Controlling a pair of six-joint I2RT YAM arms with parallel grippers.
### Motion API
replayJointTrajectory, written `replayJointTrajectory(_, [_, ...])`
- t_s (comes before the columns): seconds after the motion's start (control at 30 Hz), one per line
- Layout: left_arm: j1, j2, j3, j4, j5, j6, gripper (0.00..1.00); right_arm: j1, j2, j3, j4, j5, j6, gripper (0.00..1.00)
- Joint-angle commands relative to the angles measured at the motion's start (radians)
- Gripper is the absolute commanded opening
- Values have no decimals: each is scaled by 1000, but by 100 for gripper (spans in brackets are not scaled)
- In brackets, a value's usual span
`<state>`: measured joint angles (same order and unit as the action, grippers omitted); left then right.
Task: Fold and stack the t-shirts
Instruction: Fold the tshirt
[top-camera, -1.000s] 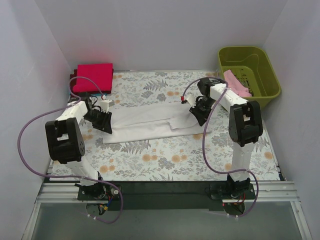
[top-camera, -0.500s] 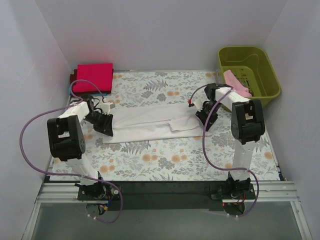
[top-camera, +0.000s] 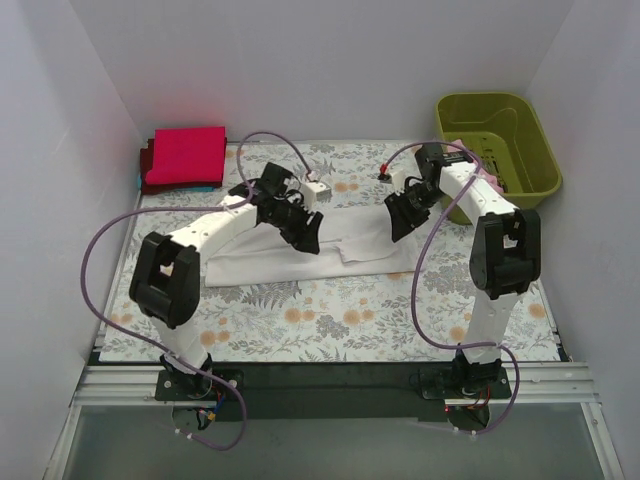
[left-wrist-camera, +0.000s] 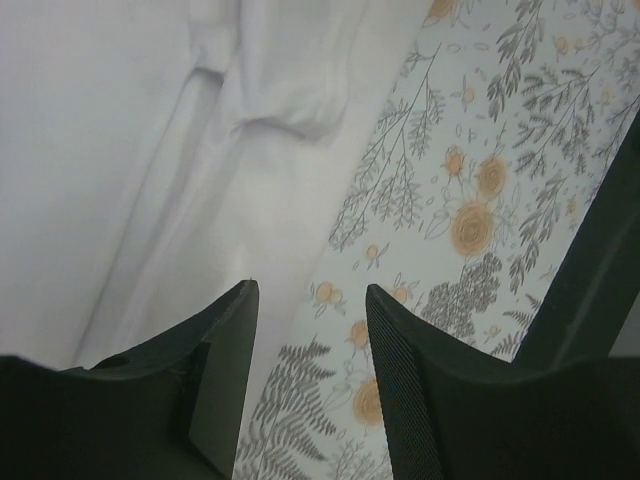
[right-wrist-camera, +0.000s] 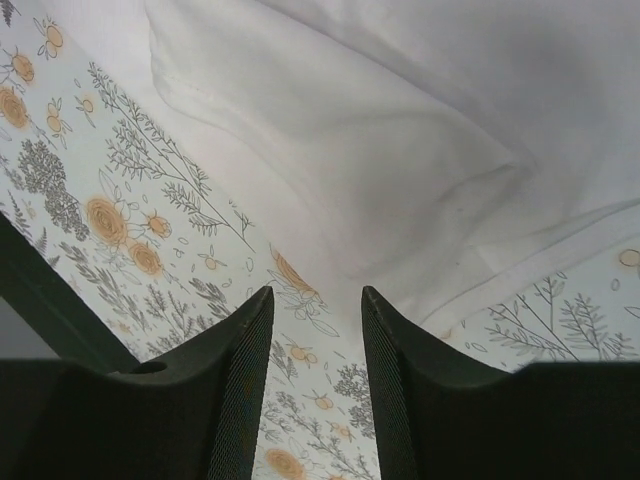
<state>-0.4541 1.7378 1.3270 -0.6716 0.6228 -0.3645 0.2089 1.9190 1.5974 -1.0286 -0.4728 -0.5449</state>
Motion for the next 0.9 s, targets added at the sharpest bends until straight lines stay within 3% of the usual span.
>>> replayJointTrajectory(0.0, [-50, 98, 75, 107, 3, -168, 46, -6, 54, 15, -22, -65, 86, 48])
replayJointTrajectory(0.2, [-98, 223, 143, 127, 5, -272, 46, -6, 100, 18, -2, -30, 100, 56])
replayJointTrajectory(0.57, [-130, 293, 136, 135, -29, -329, 48, -8, 147, -2, -4, -1, 105, 48])
replayJointTrajectory(0.7, [-129, 298, 124, 142, -11, -338, 48, -6, 161, 9, -8, -10, 102, 35])
replayJointTrajectory(0.87, [-135, 322, 144, 158, 23, -382, 48, -6, 167, 22, -10, -27, 102, 9])
